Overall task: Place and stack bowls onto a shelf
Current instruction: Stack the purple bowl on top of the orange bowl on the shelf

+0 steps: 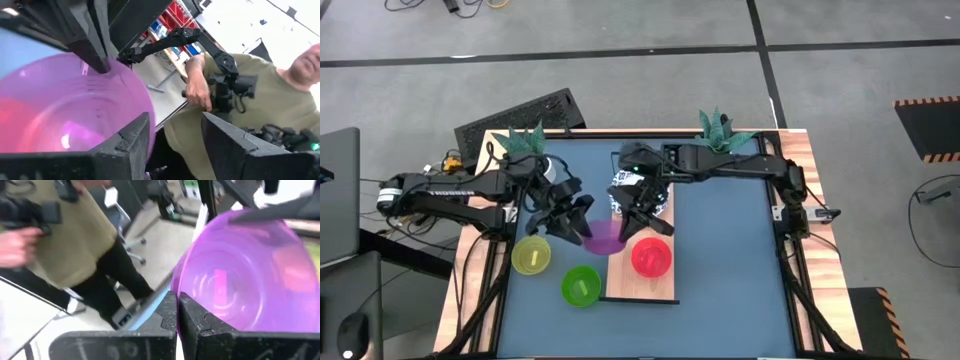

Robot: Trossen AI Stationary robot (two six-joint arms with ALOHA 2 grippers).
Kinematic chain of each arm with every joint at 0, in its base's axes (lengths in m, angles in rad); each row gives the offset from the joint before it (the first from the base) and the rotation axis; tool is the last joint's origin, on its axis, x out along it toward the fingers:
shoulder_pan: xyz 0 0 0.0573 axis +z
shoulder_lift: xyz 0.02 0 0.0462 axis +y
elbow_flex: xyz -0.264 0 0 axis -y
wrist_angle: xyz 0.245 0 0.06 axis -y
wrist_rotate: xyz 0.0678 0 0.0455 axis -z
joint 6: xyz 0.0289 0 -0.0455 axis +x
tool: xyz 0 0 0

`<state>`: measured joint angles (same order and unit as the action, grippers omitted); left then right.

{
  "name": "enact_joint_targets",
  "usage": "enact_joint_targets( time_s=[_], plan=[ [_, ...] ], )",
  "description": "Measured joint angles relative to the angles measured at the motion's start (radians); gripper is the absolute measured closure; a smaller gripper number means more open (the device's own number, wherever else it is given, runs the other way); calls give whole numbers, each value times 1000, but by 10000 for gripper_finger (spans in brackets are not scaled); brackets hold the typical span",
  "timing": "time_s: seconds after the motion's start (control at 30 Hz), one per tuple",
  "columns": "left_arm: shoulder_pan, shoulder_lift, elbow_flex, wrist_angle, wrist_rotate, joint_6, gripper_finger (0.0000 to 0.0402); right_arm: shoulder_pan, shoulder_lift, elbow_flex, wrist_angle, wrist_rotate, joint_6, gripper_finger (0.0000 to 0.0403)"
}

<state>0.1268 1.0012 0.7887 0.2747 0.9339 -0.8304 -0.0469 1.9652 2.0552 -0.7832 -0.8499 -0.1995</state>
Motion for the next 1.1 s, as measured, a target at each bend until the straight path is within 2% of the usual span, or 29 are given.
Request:
enact_joint_targets(
  time_s=[0.07,0.17,0.33,0.43,0.57,0.67,0.77,0.93,1.1],
  plan=[
    [15,0,0,2,10,-44,241,6,-3,1,-56,27,-28,382],
    [35,-2,0,18,29,-30,241,19,-6,0,-112,59,-34,382],
    [63,0,0,16,30,-46,241,53,-6,1,-276,201,-72,382],
    [74,0,0,21,61,-63,241,94,-22,0,-426,373,-145,382],
    [76,-1,0,26,66,-72,241,180,-38,0,-603,684,-245,382],
    [76,-1,0,26,67,-69,241,243,-48,0,-669,793,-256,382],
    [76,-1,0,26,67,-59,241,296,-80,-1,-704,843,-184,382],
    [76,-1,0,27,63,-28,241,335,-199,-30,-715,918,44,382],
    [76,-1,-1,24,-13,67,241,401,-382,-168,-699,1031,255,382]
  ],
)
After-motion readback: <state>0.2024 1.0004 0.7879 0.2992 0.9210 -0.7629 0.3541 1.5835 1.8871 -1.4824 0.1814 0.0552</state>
